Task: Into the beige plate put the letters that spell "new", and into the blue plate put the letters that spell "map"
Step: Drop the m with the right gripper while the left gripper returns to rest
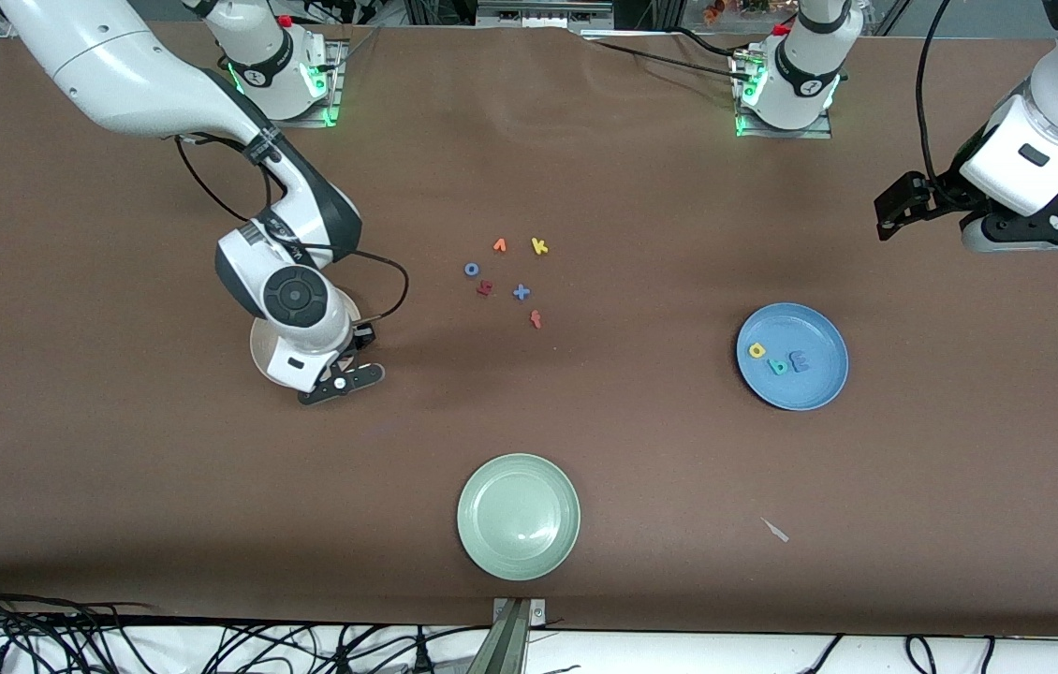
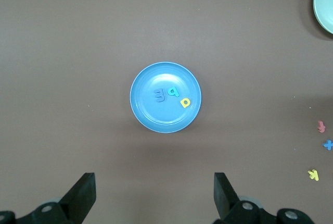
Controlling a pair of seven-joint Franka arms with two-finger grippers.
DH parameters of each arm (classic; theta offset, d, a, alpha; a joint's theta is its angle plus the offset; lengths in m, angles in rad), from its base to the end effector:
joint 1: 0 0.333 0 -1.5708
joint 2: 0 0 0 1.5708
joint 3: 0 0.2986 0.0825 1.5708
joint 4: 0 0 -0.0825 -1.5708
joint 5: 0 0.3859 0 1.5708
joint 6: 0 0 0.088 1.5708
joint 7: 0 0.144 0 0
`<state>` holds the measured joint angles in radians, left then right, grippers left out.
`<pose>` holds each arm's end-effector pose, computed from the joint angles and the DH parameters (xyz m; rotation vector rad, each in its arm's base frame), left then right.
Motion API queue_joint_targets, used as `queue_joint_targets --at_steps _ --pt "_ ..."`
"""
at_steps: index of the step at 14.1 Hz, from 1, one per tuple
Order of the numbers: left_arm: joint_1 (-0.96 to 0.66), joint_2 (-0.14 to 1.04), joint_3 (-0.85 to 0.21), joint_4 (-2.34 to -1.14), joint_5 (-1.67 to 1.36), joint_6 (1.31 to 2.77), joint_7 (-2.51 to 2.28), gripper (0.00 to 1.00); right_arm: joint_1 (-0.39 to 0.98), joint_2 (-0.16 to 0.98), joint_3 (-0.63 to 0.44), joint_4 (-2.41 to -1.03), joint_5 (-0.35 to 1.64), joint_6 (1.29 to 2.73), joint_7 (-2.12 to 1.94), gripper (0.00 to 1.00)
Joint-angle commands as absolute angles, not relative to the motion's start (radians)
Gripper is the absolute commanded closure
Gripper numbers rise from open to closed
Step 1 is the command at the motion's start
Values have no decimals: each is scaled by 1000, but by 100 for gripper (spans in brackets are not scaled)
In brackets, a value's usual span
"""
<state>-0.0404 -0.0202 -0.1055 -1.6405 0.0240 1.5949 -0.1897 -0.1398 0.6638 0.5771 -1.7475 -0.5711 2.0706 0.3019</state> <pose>0.5449 -0.0771 0.5503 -3.1107 -0.0668 0.0323 0.5901 0.2137 0.1741 2.8975 0.5947 -0.2050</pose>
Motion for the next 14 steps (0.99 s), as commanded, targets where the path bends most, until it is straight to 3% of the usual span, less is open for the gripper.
queue_joint_targets --at_steps 1,3,4,5,14 --pt "-38 -34 -97 -1648 8 1595 -137 0 -219 571 591 -1905 -552 2133 250 84" --pt "-34 -22 -95 -1629 5 1597 -132 0 -239 537 591 -1986 -552 2225 250 80" --pt "-32 -18 -95 -1626 5 1595 -132 0 -247 535 591 -1991 -552 2238 255 47" --pt "-32 -18 -95 -1626 5 1595 -133 0 -247 535 591 -1985 -546 2237 265 0" --pt "-31 -18 -94 -1626 6 1594 -133 0 -247 534 655 -1850 -476 2048 200 0"
